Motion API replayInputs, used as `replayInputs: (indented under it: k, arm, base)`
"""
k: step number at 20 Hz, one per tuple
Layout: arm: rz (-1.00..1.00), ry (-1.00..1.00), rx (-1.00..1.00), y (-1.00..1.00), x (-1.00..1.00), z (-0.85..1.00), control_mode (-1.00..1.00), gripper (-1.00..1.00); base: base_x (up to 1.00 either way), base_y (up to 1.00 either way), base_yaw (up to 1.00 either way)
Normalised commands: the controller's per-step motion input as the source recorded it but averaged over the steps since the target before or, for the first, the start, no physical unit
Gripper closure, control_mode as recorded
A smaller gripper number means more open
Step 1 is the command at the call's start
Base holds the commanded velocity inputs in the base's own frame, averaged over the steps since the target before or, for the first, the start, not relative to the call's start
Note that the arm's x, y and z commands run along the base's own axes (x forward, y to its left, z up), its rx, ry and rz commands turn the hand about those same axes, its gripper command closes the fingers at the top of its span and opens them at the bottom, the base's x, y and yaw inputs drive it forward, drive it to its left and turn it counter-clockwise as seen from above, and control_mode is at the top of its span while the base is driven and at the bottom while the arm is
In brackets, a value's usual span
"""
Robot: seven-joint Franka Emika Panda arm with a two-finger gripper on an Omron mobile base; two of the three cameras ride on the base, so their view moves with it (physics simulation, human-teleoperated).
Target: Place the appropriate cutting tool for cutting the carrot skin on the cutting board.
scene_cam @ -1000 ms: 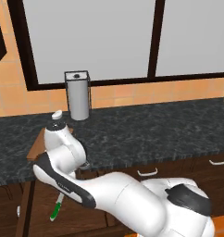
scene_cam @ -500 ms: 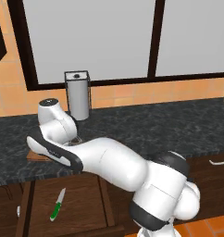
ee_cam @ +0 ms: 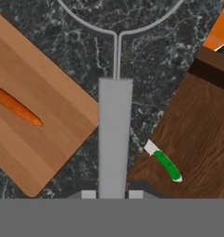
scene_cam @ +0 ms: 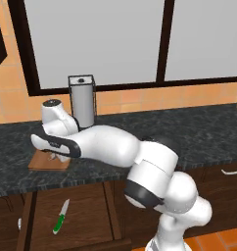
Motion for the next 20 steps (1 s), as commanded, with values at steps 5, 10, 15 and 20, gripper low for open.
replayInputs:
  k: [5, 10, 15, 20]
  arm:
    - [0.00, 0.02, -0.07, 0.25, 0.60, -0.53, -1.00, 1.00]
    - [0.00, 0.02, -0.03, 0.13, 0.64, -0.38, -1.00, 1.00]
    - [0.00, 0.07, 0.00, 0.06, 0.51, -0.31, -1.00, 1.00]
    - [0.01, 0.01, 0.00, 0.00, 0.18, -0.45, -1.00, 1.00]
  base:
    - [0.00, 0.00, 0.00]
    - [0.00, 0.00, 0.00]
    - [0.00, 0.00, 0.00]
    - [0.00, 0.00, 0.00]
